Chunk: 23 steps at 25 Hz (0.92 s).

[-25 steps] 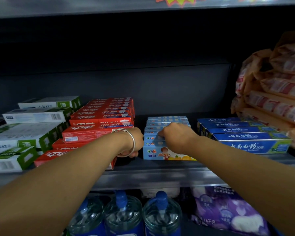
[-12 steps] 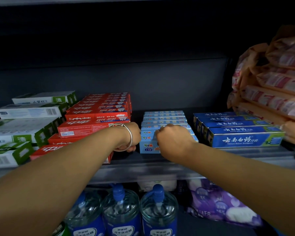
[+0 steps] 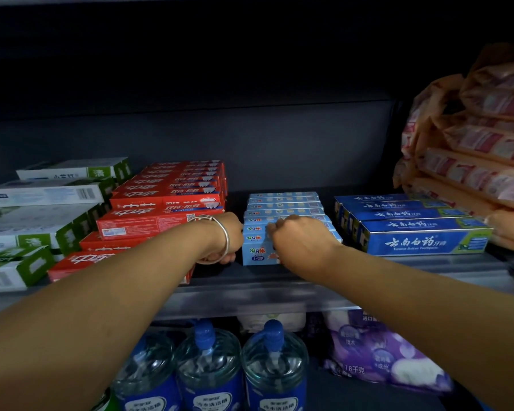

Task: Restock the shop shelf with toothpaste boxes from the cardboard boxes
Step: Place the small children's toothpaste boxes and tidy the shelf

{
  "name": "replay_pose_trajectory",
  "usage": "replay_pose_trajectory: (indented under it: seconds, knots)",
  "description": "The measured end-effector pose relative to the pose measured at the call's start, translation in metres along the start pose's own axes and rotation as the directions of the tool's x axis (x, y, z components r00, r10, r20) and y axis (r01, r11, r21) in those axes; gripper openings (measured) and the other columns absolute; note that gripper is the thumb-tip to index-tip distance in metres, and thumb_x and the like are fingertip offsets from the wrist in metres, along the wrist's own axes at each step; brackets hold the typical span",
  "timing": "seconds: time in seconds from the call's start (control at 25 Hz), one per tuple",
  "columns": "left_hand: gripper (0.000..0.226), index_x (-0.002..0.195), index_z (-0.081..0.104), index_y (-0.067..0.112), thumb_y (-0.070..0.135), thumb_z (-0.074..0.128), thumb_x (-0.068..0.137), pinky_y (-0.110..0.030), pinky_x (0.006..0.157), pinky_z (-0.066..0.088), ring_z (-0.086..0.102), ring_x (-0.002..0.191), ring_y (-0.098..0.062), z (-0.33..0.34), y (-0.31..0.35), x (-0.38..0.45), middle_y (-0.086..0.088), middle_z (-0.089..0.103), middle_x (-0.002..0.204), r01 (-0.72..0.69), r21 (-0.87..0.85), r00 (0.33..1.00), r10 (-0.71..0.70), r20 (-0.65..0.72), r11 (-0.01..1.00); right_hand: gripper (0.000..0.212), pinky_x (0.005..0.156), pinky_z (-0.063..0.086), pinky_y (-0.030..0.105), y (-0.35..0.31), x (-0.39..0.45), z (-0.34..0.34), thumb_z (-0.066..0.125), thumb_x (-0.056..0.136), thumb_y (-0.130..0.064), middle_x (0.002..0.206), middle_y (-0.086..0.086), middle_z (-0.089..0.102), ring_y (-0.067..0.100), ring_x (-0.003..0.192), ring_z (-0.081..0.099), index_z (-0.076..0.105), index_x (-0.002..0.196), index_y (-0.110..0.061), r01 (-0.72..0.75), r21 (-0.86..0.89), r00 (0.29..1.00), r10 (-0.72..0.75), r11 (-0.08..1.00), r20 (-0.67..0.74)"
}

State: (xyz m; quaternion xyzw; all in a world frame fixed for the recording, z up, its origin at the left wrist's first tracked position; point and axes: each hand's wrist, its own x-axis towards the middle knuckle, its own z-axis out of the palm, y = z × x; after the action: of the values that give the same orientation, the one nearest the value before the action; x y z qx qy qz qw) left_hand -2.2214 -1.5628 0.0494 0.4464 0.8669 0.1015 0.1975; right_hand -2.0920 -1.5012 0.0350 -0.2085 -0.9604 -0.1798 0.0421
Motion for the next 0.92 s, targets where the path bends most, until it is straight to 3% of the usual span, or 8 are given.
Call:
replay_pose_trajectory:
  seconds: [0.2,0.36,0.52,0.92]
  knots:
    - [0.046,0.132,0.049,0.01,-0.001,0.031,0.092,-0.02,0.04,0.037,0.046,0.045,-0.013,0.003,-0.003,0.004,-0.005,0.056,0.064,-0.01,0.032,1.0,0.01,-0.002,0.999,0.038,0.083,0.046,0.035,0.018,0.02,-0.003,0.045,0.094,-0.008,0.124,0.014,0.054,0.031,0.111,0.055,0.046,0.132,-0.009,-0.223,0.208,0.973,0.205,0.953,0.103]
    - [0.045,0.133,0.048,0.013,0.002,0.03,0.093,-0.018,0.036,0.036,0.045,0.044,-0.014,0.003,-0.003,0.006,-0.005,0.055,0.063,-0.006,0.014,1.0,0.006,-0.004,1.0,0.037,0.078,0.044,0.031,0.027,0.031,0.002,0.043,0.094,-0.005,0.126,0.015,0.052,0.031,0.111,0.055,0.048,0.13,-0.008,-0.235,0.21,0.961,0.194,0.949,0.198]
    - [0.044,0.134,0.048,0.018,0.005,0.03,0.096,-0.014,0.032,0.034,0.044,0.041,-0.011,0.003,-0.003,0.005,-0.003,0.055,0.061,-0.004,-0.029,1.0,0.004,-0.003,1.0,0.039,0.085,0.047,0.033,0.027,0.03,0.005,0.046,0.094,-0.009,0.126,0.013,0.052,0.029,0.112,0.055,0.047,0.133,-0.011,-0.262,0.209,0.958,0.228,0.942,0.174]
    - [0.046,0.137,0.044,0.019,0.003,0.028,0.097,-0.012,0.028,0.032,0.043,0.043,-0.012,0.006,0.0,0.001,-0.004,0.051,0.063,-0.028,-0.107,0.999,0.026,-0.028,0.994,0.04,0.083,0.047,0.032,0.03,0.032,0.007,0.047,0.092,-0.005,0.124,0.013,0.053,0.029,0.109,0.056,0.049,0.132,-0.01,-0.238,0.194,0.964,0.206,0.952,0.17]
